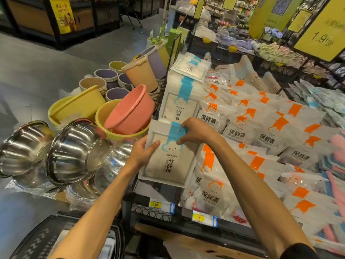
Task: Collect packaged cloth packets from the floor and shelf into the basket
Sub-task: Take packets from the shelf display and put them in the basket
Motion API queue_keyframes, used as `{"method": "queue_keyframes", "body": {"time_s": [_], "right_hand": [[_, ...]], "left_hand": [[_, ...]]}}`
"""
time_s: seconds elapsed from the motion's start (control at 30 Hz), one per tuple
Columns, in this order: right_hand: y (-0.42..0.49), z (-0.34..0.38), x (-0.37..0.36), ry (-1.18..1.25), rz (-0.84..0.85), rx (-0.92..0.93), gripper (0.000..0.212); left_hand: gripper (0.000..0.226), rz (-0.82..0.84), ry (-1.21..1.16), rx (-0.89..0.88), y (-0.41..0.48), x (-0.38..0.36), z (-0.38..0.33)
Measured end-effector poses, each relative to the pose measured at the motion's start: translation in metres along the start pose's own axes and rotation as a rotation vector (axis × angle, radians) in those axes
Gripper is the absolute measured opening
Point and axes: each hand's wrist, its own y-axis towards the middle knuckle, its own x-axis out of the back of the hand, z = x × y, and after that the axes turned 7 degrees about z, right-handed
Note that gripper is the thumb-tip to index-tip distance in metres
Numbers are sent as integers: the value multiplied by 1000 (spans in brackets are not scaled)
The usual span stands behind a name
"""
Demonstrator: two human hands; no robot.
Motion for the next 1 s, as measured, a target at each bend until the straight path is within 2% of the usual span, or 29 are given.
{"method": "queue_keyframes", "body": {"time_s": [0.13,0.2,0.27,0.37,0.43,0.57,0.67,1.0], "right_hand": [[18,-1,-9,-55,-14,-27,44],[28,-2,-15,-85,-37,-45,43],[37,-3,-21,-90,-61,-74,41],[51,-4,-29,-83,-78,-114,33],[60,-4,-35,-67,-78,-118,33],[77,-5,-50,-70,-70,-110,35],[87,-10,-68,-33,-60,-109,32],[101,-26,-129,61,-42,-137,24]], "left_hand": [[13,-57,98,94,4,13,30],[16,-120,247,127,3,24,51],[31,-142,461,164,-2,35,71],[58,-57,776,248,-16,42,98],[63,-11,895,335,-28,42,109],[55,15,906,374,-49,37,127],[49,-37,927,388,-52,32,128],[44,-73,989,419,-52,28,122]]}}
